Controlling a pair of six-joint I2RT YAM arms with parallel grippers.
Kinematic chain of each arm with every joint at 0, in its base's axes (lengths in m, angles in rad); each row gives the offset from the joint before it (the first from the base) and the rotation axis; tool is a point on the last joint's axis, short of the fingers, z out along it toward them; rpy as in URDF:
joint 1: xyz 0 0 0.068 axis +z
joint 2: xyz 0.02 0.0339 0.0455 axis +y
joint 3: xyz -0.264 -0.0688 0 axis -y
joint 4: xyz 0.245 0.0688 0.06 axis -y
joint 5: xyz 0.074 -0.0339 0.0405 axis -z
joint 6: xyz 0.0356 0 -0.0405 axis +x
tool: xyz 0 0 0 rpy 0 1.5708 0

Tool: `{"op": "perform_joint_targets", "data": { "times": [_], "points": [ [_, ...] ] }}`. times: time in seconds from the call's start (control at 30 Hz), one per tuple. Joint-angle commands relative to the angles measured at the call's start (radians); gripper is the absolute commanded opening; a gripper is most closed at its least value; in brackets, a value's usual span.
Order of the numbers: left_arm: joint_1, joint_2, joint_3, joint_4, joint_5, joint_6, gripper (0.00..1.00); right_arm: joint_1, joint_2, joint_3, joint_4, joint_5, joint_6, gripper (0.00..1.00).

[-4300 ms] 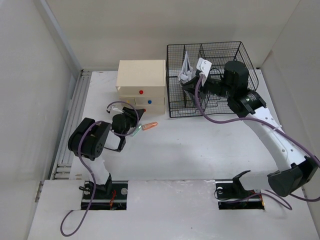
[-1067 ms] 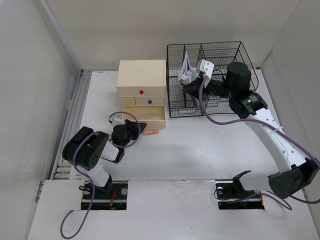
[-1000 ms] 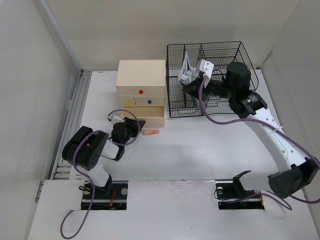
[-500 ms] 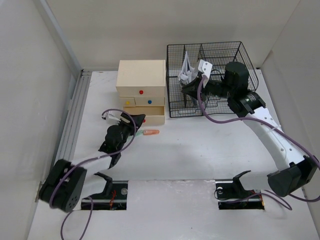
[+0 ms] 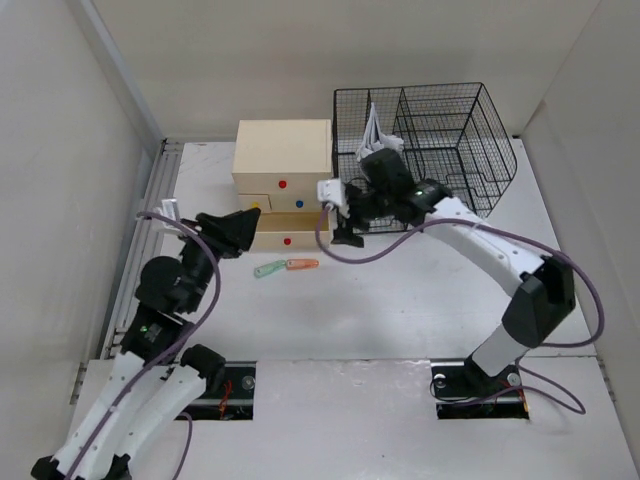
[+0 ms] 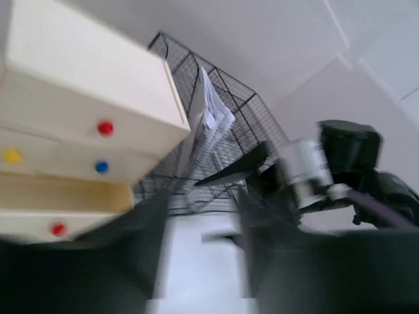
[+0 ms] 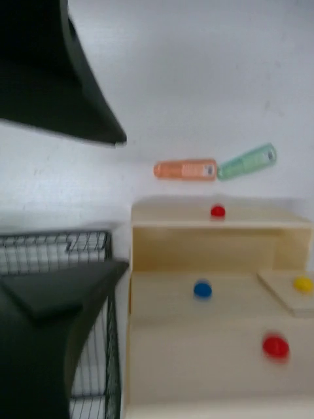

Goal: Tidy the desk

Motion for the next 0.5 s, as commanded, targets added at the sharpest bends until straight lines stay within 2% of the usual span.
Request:
{"op": "perform_joint_targets", "data": {
  "times": [0.0,0.03,0.1,0.13,0.2,0.23,0.3,0.37,0.4,0.43,0.47],
  "points": [
    [-0.014,0.048,0.233,-0.323,0.037,0.262,0.56,0.093,0.050,0.003,-0.048,0.135,-0.113,0.90],
    [-0.014,0.091,0.269,-0.358,0.048,0.354,0.63,0.125,0.065,0.003,-0.037,0.153,-0.113,0.97],
    [-0.014,0.102,0.291,-0.399,0.019,0.437,0.70,0.157,0.100,0.003,-0.007,0.191,-0.063,0.97],
    [-0.014,0.111,0.279,-0.409,-0.049,0.465,0.74,0.173,0.145,0.015,-0.007,0.239,-0.050,0.95],
    [-0.029,0.076,0.201,-0.381,-0.099,0.502,0.74,0.196,0.191,0.029,0.016,0.274,-0.011,0.87],
    [-0.029,0.053,0.171,-0.337,-0.099,0.502,0.74,0.208,0.240,0.050,0.025,0.291,0.035,0.77],
    [-0.029,-0.019,0.130,-0.320,-0.090,0.491,0.69,0.217,0.291,0.077,0.003,0.308,0.053,0.64],
    [-0.029,-0.074,0.114,-0.320,-0.110,0.491,0.60,0.230,0.358,0.112,-0.008,0.333,0.076,0.44],
    [-0.029,-0.091,0.114,-0.320,-0.110,0.491,0.54,0.253,0.375,0.112,-0.019,0.333,0.076,0.42],
    [-0.029,-0.109,0.102,-0.320,-0.110,0.491,0.44,0.253,0.390,0.112,-0.019,0.333,0.076,0.40],
    [-0.029,-0.128,0.102,-0.302,-0.119,0.491,0.39,0.268,0.416,0.121,-0.019,0.345,0.085,0.37]
  ]
}}
